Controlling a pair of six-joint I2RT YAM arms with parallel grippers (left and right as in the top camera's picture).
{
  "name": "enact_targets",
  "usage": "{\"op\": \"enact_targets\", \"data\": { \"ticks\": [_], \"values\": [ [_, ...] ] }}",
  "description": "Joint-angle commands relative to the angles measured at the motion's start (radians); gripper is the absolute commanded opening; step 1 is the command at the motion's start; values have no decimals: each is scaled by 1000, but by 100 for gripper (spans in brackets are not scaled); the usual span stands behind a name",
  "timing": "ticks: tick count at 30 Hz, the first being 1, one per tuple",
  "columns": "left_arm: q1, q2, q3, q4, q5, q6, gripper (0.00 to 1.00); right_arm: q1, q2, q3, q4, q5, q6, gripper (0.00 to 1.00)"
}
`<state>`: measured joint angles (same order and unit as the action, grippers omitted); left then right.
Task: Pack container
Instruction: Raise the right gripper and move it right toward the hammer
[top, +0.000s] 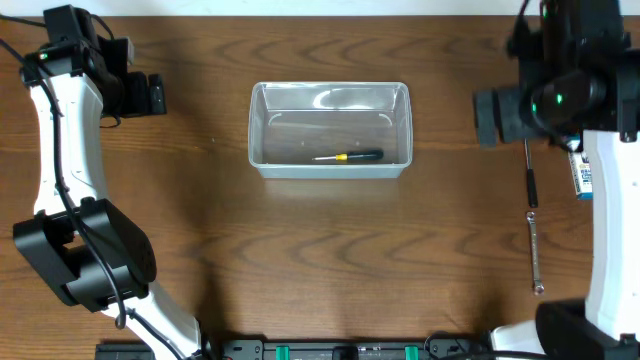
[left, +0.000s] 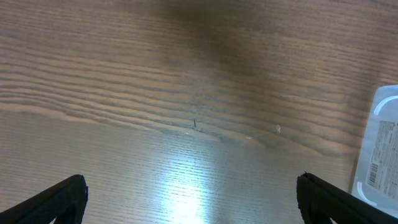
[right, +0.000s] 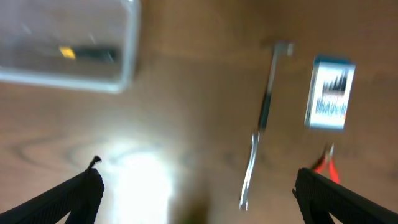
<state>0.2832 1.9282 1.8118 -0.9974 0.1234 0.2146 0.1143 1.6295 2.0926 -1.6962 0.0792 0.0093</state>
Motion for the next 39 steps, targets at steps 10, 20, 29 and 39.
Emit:
{"op": "enact_targets", "data": {
  "ticks": [10, 20, 29, 39],
  "values": [
    [2, 7, -8, -3, -12, 10, 98, -121, -67, -283, 95, 73, 9, 99],
    [2, 7, -8, -3, -12, 10, 98, -193, -54, -517, 448, 23, -115, 99],
    [2, 7, -8, -3, -12, 10, 98, -370, 126, -531, 510, -249, -256, 99],
    [2, 7, -7, -3, -12, 10, 98, -415, 282, -440, 527, -175, -294, 99]
  ]
}}
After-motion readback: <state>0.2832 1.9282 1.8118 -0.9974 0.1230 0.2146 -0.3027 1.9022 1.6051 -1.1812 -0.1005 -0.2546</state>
